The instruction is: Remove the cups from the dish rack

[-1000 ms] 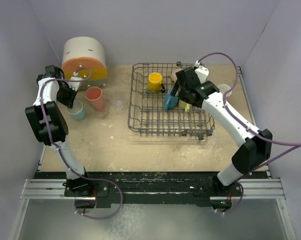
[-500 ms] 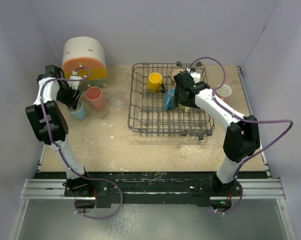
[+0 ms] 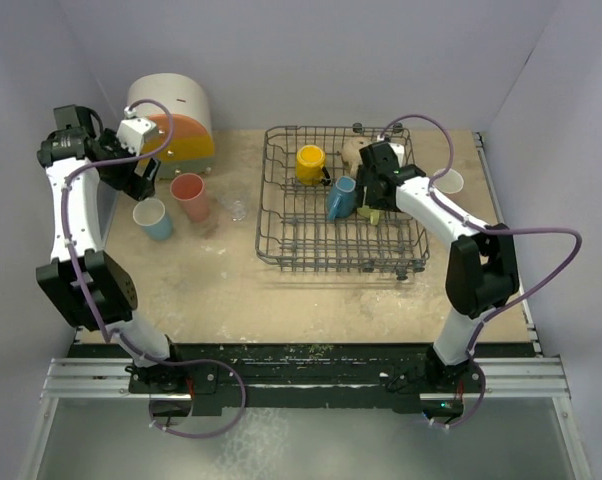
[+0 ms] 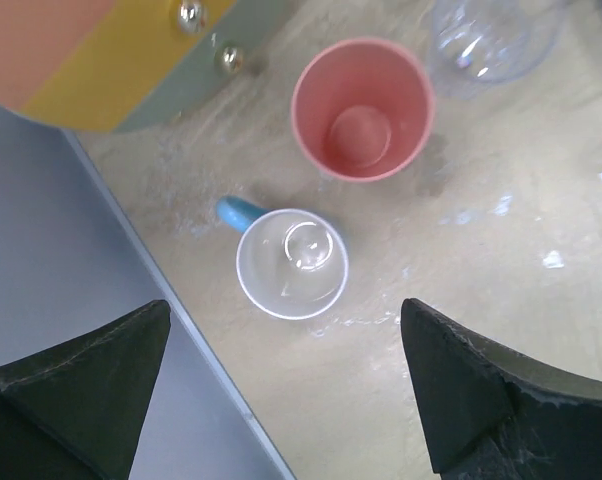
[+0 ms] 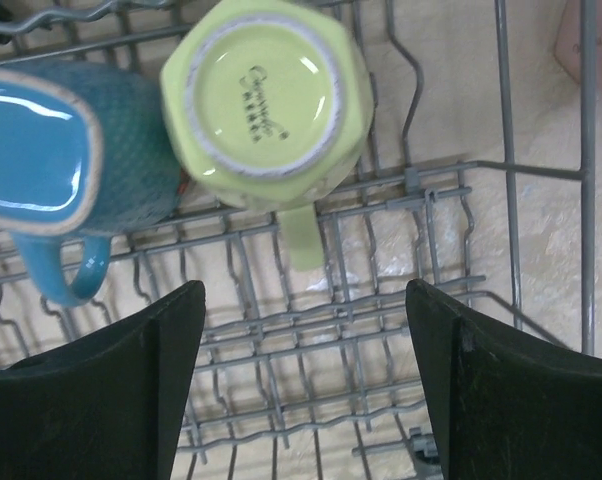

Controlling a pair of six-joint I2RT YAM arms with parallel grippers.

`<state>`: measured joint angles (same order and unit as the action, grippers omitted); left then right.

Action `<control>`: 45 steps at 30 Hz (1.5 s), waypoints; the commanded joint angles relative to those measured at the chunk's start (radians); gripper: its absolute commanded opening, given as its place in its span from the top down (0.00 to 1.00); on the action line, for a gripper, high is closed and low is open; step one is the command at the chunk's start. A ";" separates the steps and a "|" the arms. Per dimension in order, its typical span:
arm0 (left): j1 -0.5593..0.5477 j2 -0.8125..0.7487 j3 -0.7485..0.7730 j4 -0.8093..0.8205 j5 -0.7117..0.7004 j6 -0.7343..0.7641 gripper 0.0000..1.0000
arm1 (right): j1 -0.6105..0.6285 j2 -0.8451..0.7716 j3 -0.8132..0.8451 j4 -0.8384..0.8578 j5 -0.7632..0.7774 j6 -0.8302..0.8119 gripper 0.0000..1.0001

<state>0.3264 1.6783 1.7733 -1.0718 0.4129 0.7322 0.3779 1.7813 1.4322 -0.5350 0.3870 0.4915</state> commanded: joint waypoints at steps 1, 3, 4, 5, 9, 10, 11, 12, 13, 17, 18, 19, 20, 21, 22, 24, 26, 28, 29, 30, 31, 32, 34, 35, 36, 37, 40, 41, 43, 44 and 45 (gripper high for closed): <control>0.004 -0.085 0.055 -0.080 0.177 -0.062 0.01 | -0.014 -0.009 -0.042 0.103 -0.057 -0.065 0.19; 0.002 -0.121 0.047 -0.075 0.226 -0.085 0.01 | -0.015 -0.001 -0.057 0.132 -0.068 -0.079 0.22; 0.002 -0.129 0.044 -0.074 0.254 -0.094 0.01 | -0.014 0.005 -0.061 0.144 -0.071 -0.088 0.23; 0.002 -0.135 0.041 -0.070 0.281 -0.106 0.01 | -0.014 0.010 -0.067 0.158 -0.073 -0.097 0.25; 0.003 -0.177 0.030 -0.044 0.348 -0.189 0.01 | -0.014 0.027 -0.083 0.210 -0.092 -0.123 0.31; 0.002 -0.205 0.017 -0.034 0.345 -0.184 0.01 | -0.015 0.030 -0.087 0.223 -0.094 -0.130 0.32; 0.003 -0.240 -0.031 0.007 0.340 -0.184 0.01 | -0.014 0.033 -0.093 0.237 -0.093 -0.134 0.33; 0.003 -0.281 -0.081 0.048 0.335 -0.187 0.01 | -0.015 0.034 -0.101 0.251 -0.093 -0.142 0.35; 0.002 -0.322 -0.130 0.083 0.336 -0.204 0.01 | -0.014 0.036 -0.112 0.268 -0.093 -0.150 0.36; 0.001 -0.387 -0.210 0.118 0.390 -0.225 0.01 | -0.016 0.040 -0.155 0.322 -0.095 -0.161 0.38; 0.000 -0.385 -0.204 0.107 0.402 -0.221 0.01 | -0.016 0.040 -0.165 0.332 -0.094 -0.162 0.39; 0.001 -0.380 -0.196 0.094 0.416 -0.218 0.01 | -0.016 0.040 -0.173 0.334 -0.092 -0.163 0.39; 0.001 -0.377 -0.190 0.086 0.420 -0.217 0.01 | -0.016 0.041 -0.180 0.353 -0.089 -0.164 0.40; 0.001 -0.376 -0.183 0.083 0.418 -0.217 0.01 | -0.016 0.043 -0.184 0.365 -0.086 -0.167 0.40; 0.001 -0.379 -0.179 0.082 0.411 -0.217 0.01 | -0.016 0.047 -0.185 0.371 -0.081 -0.171 0.41; 0.001 -0.382 -0.172 0.072 0.402 -0.206 0.01 | -0.017 0.057 -0.181 0.377 -0.063 -0.176 0.45; 0.001 -0.390 -0.169 0.052 0.403 -0.182 0.01 | -0.016 0.069 -0.169 0.374 -0.051 -0.180 0.49; 0.000 -0.400 -0.176 0.040 0.410 -0.168 0.01 | -0.016 0.076 -0.157 0.376 -0.047 -0.185 0.51; 0.000 -0.403 -0.182 0.036 0.411 -0.164 0.01 | -0.016 0.077 -0.156 0.380 -0.046 -0.187 0.52; 0.001 -0.402 -0.188 0.032 0.407 -0.162 0.01 | -0.016 0.078 -0.157 0.385 -0.047 -0.190 0.54; -0.001 -0.399 -0.190 0.024 0.399 -0.157 0.01 | -0.016 0.082 -0.159 0.387 -0.046 -0.192 0.55; -0.001 -0.392 -0.191 0.002 0.400 -0.127 0.01 | -0.016 0.084 -0.160 0.388 -0.037 -0.188 0.57; -0.001 -0.383 -0.203 -0.016 0.389 -0.105 0.01 | -0.016 0.081 -0.168 0.390 -0.018 -0.177 0.66; -0.001 -0.380 -0.211 -0.024 0.382 -0.105 0.01 | -0.016 0.075 -0.177 0.395 -0.011 -0.174 0.72; -0.001 -0.379 -0.219 -0.031 0.378 -0.101 0.01 | -0.016 0.064 -0.190 0.410 0.012 -0.175 0.77; -0.001 -0.379 -0.229 -0.035 0.375 -0.096 0.01 | -0.016 0.051 -0.201 0.423 0.019 -0.174 0.82; -0.006 -0.389 -0.263 -0.020 0.360 -0.090 0.01 | -0.017 0.007 -0.219 0.443 0.028 -0.171 0.92; -0.014 -0.392 -0.272 -0.017 0.353 -0.091 0.01 | -0.016 -0.007 -0.216 0.440 0.035 -0.172 0.98; -0.051 -0.394 -0.293 -0.007 0.322 -0.101 0.01 | -0.016 -0.033 -0.204 0.437 0.047 -0.176 1.00; -0.093 -0.396 -0.309 -0.003 0.293 -0.106 0.01 | -0.016 -0.046 -0.199 0.438 0.053 -0.178 1.00; -0.138 -0.398 -0.332 0.003 0.236 -0.110 0.01 | -0.016 -0.062 -0.193 0.439 0.057 -0.180 1.00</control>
<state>0.2943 1.3010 1.4849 -1.0874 0.7387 0.6140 0.3618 1.8404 1.2133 -0.1493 0.3668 0.3218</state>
